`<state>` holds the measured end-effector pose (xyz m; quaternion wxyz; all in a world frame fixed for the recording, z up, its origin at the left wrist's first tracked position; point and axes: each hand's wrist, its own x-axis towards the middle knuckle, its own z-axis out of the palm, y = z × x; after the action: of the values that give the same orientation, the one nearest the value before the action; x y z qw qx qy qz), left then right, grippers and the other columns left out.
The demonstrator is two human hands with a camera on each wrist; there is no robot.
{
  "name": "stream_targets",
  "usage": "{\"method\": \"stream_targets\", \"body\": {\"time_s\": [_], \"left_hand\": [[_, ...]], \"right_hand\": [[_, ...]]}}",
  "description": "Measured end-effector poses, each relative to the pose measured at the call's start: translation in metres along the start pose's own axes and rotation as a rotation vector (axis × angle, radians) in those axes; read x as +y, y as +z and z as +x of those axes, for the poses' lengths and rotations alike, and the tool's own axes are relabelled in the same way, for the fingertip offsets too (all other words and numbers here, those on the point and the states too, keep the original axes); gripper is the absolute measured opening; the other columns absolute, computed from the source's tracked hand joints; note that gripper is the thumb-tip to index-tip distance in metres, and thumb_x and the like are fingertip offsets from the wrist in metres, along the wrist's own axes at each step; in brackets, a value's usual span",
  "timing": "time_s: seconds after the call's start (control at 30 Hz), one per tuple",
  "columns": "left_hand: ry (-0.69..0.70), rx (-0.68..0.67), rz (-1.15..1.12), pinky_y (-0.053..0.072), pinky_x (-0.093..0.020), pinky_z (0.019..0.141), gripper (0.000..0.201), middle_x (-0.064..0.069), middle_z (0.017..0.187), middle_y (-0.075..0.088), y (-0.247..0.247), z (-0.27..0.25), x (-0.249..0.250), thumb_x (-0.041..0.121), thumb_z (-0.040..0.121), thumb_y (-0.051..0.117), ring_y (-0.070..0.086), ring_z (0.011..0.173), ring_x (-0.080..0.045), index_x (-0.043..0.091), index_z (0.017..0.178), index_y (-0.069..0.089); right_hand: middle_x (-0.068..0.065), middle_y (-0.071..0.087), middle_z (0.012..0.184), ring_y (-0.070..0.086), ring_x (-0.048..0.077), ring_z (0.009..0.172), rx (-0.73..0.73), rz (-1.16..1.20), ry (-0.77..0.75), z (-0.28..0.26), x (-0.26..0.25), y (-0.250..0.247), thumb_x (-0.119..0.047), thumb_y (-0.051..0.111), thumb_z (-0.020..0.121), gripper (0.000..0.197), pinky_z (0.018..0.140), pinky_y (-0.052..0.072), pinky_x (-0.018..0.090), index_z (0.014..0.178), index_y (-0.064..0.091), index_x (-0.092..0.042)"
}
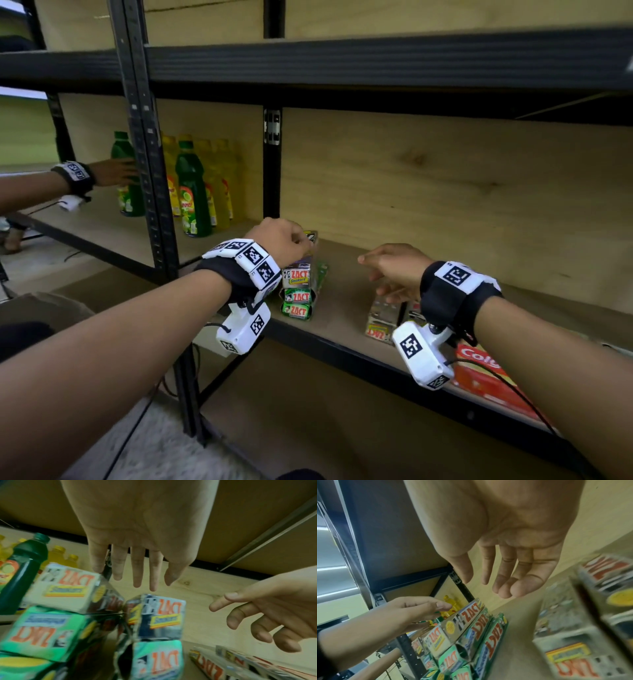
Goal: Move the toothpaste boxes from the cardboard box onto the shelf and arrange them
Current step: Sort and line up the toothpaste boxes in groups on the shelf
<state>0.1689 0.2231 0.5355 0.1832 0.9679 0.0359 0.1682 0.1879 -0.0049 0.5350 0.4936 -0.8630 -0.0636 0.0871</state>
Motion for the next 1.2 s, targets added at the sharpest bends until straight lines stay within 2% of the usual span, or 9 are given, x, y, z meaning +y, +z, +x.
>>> {"method": "stream_targets", "body": {"time_s": [0.23,0.37,0.5,0.67,0.8,0.87,1.0,1.07,1.2], "left_hand": [[0.163,-0.086,-0.023,0.050,-0.024,0.091,0.019,0.011,0.096,0.073,0.020,-0.011,0.056,0.040,0.087,0.060,0.066,0.095,-0.011,0.031,0.095,0.075],[0.232,-0.109,-0.006,0.047,-0.018,0.086,0.018,0.011,0.096,0.073,0.037,-0.015,0.078,0.036,0.090,0.060,0.064,0.087,-0.008,0.028,0.097,0.075],[0.207,-0.231,-0.040,0.039,-0.016,0.078,0.023,0.009,0.105,0.071,0.065,-0.015,0.088,0.044,0.090,0.062,0.057,0.086,-0.007,0.029,0.106,0.071],[0.136,-0.403,-0.125,0.037,-0.019,0.084,0.041,0.006,0.124,0.064,0.093,-0.017,0.083,0.050,0.089,0.062,0.059,0.108,-0.014,0.033,0.126,0.062],[0.118,-0.449,-0.125,0.037,-0.020,0.089,0.047,0.007,0.133,0.060,0.095,-0.014,0.076,0.055,0.086,0.063,0.056,0.117,-0.015,0.040,0.131,0.058],[0.113,-0.481,-0.122,0.038,-0.022,0.092,0.049,0.009,0.136,0.057,0.094,-0.013,0.075,0.058,0.084,0.063,0.054,0.119,-0.016,0.042,0.130,0.058],[0.118,-0.482,-0.094,0.040,-0.022,0.089,0.051,0.004,0.135,0.058,0.096,-0.016,0.074,0.060,0.084,0.062,0.055,0.117,-0.017,0.042,0.131,0.057],[0.114,-0.483,-0.094,0.041,-0.023,0.089,0.053,0.004,0.129,0.059,0.096,-0.018,0.076,0.060,0.083,0.063,0.055,0.115,-0.018,0.042,0.132,0.056],[0.091,-0.475,-0.045,0.042,-0.025,0.085,0.053,0.005,0.111,0.054,0.096,-0.024,0.085,0.062,0.082,0.063,0.054,0.104,-0.019,0.038,0.128,0.056]], "right_hand": [[0.006,0.063,0.092,0.058,0.021,0.067,0.048,-0.172,0.050,-0.024,0.022,-0.049,-0.030,0.062,0.093,0.017,0.061,0.051,0.027,0.105,0.066,-0.019],[0.012,0.065,0.096,0.061,0.025,0.073,0.040,-0.431,0.063,-0.036,0.038,-0.062,-0.030,0.054,0.095,0.028,0.069,0.054,0.035,0.114,0.064,-0.012],[0.000,0.062,0.078,0.059,0.019,0.062,0.040,-0.572,0.061,-0.041,0.054,-0.061,-0.035,0.058,0.094,0.026,0.044,0.045,0.017,0.113,0.064,-0.019],[0.003,0.058,0.133,0.058,0.024,0.116,0.029,-0.725,0.035,-0.030,0.066,-0.055,-0.046,0.061,0.090,0.046,0.088,0.046,0.026,0.131,0.054,-0.027],[0.003,0.044,0.151,0.050,0.026,0.130,-0.069,-0.800,0.034,-0.021,0.067,-0.047,-0.041,0.053,0.096,0.058,0.102,0.042,0.027,0.150,0.033,-0.037],[0.001,0.038,0.156,0.044,0.024,0.136,-0.124,-0.803,0.027,-0.018,0.065,-0.042,-0.032,0.047,0.099,0.054,0.108,0.038,0.026,0.151,0.036,-0.034],[-0.003,0.055,0.140,0.055,0.019,0.120,-0.082,-0.740,0.031,-0.011,0.068,-0.035,-0.032,0.048,0.094,0.034,0.095,0.045,0.025,0.127,0.058,-0.035],[-0.005,0.061,0.126,0.058,0.018,0.105,-0.031,-0.748,0.029,-0.010,0.070,-0.034,-0.041,0.051,0.093,0.022,0.080,0.043,0.023,0.112,0.061,-0.035],[-0.003,0.065,0.112,0.063,0.019,0.097,0.057,-0.683,0.030,-0.016,0.067,-0.038,-0.037,0.061,0.089,0.016,0.072,0.048,0.025,0.100,0.067,-0.027]]}}
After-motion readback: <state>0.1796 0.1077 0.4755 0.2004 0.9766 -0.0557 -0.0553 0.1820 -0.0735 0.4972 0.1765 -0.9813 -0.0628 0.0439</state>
